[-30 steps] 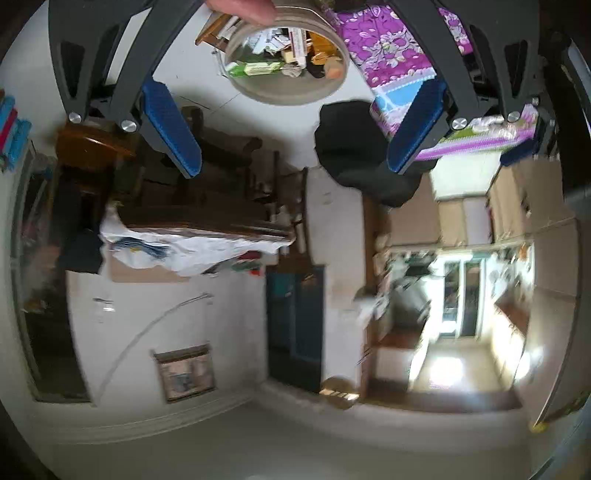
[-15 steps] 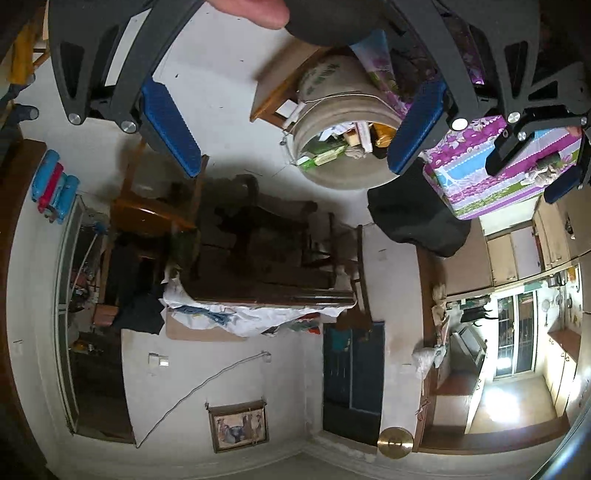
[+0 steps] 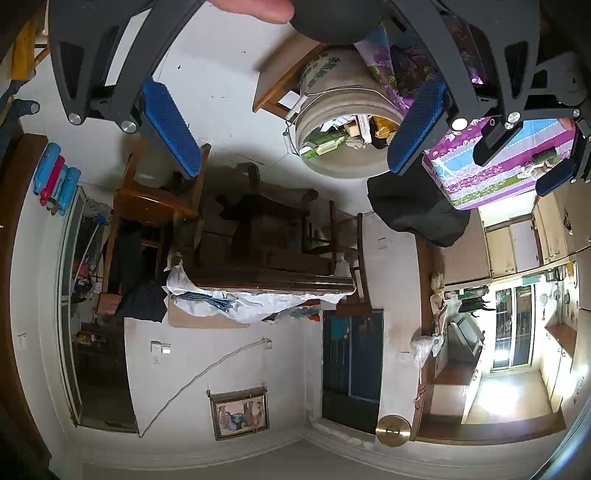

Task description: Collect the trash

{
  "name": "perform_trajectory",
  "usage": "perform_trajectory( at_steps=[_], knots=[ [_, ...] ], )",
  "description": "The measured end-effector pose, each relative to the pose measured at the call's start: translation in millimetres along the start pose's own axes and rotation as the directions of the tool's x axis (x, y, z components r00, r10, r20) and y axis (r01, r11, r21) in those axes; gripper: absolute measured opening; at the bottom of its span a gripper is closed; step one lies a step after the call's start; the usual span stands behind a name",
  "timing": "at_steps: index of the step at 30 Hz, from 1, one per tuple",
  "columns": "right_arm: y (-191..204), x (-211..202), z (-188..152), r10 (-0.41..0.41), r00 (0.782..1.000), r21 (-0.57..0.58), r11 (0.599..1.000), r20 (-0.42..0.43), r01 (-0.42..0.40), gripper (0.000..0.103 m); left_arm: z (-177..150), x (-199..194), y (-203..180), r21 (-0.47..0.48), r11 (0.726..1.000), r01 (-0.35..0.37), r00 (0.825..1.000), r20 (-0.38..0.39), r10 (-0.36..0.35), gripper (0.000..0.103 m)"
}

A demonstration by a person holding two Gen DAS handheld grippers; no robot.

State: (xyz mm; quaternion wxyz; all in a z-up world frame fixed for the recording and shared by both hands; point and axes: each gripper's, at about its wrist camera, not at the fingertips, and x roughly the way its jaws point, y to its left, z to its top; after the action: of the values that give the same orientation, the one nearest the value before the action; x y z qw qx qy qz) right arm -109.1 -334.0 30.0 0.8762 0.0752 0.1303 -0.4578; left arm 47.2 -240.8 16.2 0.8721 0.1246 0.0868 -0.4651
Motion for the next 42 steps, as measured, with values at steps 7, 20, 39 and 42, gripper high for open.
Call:
perform_trajectory(
  at_steps=[7, 20, 39, 42],
  knots=[
    [-1, 3, 2, 0.007, 1.000, 0.004, 1.000, -0.009, -0.006, 0.098, 4, -1, 3, 0.001, 1.000, -0.021, 1.000, 0.003, 0.021, 0.098],
    [-3, 8, 1, 0.008, 1.000, 0.006, 1.000, -0.021, -0.008, 0.098, 5, 4, 8, -0.018, 0.997, -0.068, 0.998, 0.006, 0.069, 0.098],
    [2, 10, -6, 0.012, 0.999, 0.008, 1.000, -0.039, -0.011, 0.098, -1, 5, 11, -0.026, 0.996, -0.082, 0.997, -0.009, 0.082, 0.098],
    [2, 11, -7, 0.013, 0.999, 0.009, 1.000, -0.045, -0.012, 0.098, 0, 6, 11, -0.027, 0.996, -0.084, 0.996, -0.010, 0.084, 0.098]
  ],
)
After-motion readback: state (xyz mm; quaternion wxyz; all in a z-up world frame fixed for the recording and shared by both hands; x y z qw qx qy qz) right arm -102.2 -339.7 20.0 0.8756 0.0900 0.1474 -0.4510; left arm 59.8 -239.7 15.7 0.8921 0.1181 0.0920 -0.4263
